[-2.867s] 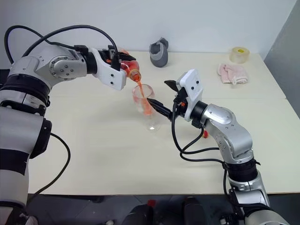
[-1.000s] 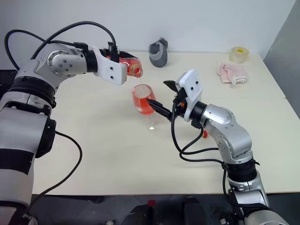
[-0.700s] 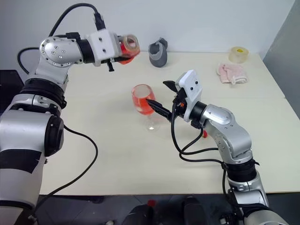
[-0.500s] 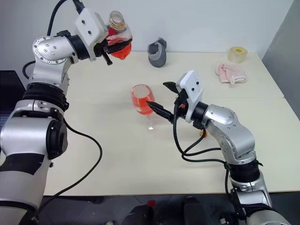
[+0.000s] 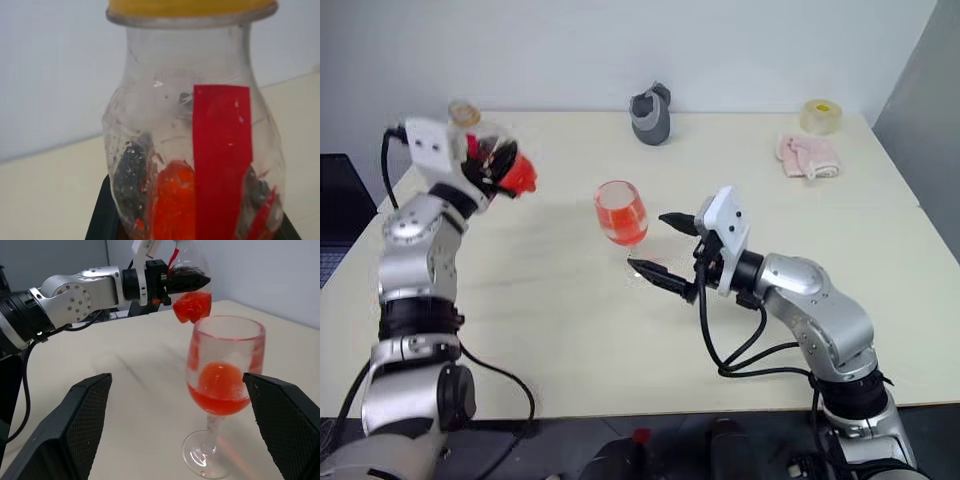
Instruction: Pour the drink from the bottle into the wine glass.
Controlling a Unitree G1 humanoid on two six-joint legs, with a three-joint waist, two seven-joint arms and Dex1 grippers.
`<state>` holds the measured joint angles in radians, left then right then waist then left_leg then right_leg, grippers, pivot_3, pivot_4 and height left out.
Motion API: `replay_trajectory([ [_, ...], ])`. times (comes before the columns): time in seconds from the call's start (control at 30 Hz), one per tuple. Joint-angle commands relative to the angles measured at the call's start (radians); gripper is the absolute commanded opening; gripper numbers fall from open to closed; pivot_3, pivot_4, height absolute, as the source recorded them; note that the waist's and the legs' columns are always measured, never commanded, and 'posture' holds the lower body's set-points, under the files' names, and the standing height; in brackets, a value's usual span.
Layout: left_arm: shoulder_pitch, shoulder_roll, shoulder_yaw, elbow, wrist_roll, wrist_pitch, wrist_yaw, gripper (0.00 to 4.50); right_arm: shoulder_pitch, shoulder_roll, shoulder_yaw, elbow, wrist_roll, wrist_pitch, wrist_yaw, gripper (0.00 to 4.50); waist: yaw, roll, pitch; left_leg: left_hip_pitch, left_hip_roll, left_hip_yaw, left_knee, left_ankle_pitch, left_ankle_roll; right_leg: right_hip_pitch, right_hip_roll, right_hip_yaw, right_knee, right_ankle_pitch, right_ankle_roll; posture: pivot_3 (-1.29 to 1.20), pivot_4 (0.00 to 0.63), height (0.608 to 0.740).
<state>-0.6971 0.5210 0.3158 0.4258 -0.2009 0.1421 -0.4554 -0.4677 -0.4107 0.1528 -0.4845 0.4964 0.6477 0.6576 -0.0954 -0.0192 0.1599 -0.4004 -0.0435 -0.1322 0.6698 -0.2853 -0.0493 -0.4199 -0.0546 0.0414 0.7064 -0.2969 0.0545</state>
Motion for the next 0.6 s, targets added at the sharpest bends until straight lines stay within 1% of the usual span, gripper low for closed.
replay_trajectory([
  [0.03, 0.058, -0.016, 0.033, -0.055, -0.04, -0.019, 0.023, 1.24, 0.023, -0.014, 0.007, -0.008, -0.027, -0.09, 0.041, 4.5, 0.01, 0.0, 0.0, 0.0, 0.0, 0.0, 0.001, 0.0, 0.0, 0.0, 0.0, 0.0, 0.0, 0.0, 0.0, 0.0, 0.15, 0.74],
  [0.1, 0.101, -0.033, 0.047, -0.028, -0.053, -0.055, 0.031, 1.24, 0.037, -0.01, 0.006, 0.003, -0.026, -0.105, 0.047, 4.5, 0.015, -0.001, 0.0, -0.001, 0.0, 0.0, 0.002, 0.0, 0.0, 0.001, 0.0, 0.0, -0.001, 0.0, 0.0, 0.0, 0.15, 0.74],
  [0.2, 0.124, -0.055, 0.058, -0.012, -0.084, -0.077, 0.032, 1.24, 0.041, -0.004, 0.007, 0.011, -0.03, -0.112, 0.044, 4.5, 0.019, -0.002, -0.001, -0.001, 0.0, 0.0, 0.003, 0.0, 0.0, 0.002, 0.0, 0.0, -0.001, 0.0, 0.0, 0.0, 0.15, 0.74],
  [0.27, 0.118, -0.068, 0.067, 0.011, -0.105, -0.073, 0.033, 1.24, 0.038, 0.001, 0.009, 0.014, -0.033, -0.111, 0.039, 4.5, 0.021, -0.002, -0.001, -0.001, 0.0, 0.0, 0.003, 0.0, 0.0, 0.002, 0.0, 0.0, -0.001, 0.0, 0.0, 0.0, 0.15, 0.74],
  [0.4, 0.085, -0.073, 0.042, 0.121, -0.071, -0.135, 0.039, 1.24, 0.019, 0.015, 0.011, 0.022, -0.037, -0.097, 0.024, 4.5, 0.024, -0.003, -0.001, 0.0, 0.0, 0.001, 0.003, 0.0, 0.0, 0.002, 0.0, 0.0, -0.001, 0.0, 0.0, 0.0, 0.15, 0.74],
  [0.6, 0.018, -0.081, 0.029, 0.258, -0.061, -0.212, 0.034, 1.24, -0.009, 0.034, 0.001, 0.037, -0.026, -0.067, 0.005, 4.5, 0.026, -0.003, -0.002, 0.0, 0.0, 0.0, 0.003, 0.0, 0.0, 0.002, 0.0, -0.001, -0.001, 0.0, 0.0, 0.0, 0.15, 0.74],
])
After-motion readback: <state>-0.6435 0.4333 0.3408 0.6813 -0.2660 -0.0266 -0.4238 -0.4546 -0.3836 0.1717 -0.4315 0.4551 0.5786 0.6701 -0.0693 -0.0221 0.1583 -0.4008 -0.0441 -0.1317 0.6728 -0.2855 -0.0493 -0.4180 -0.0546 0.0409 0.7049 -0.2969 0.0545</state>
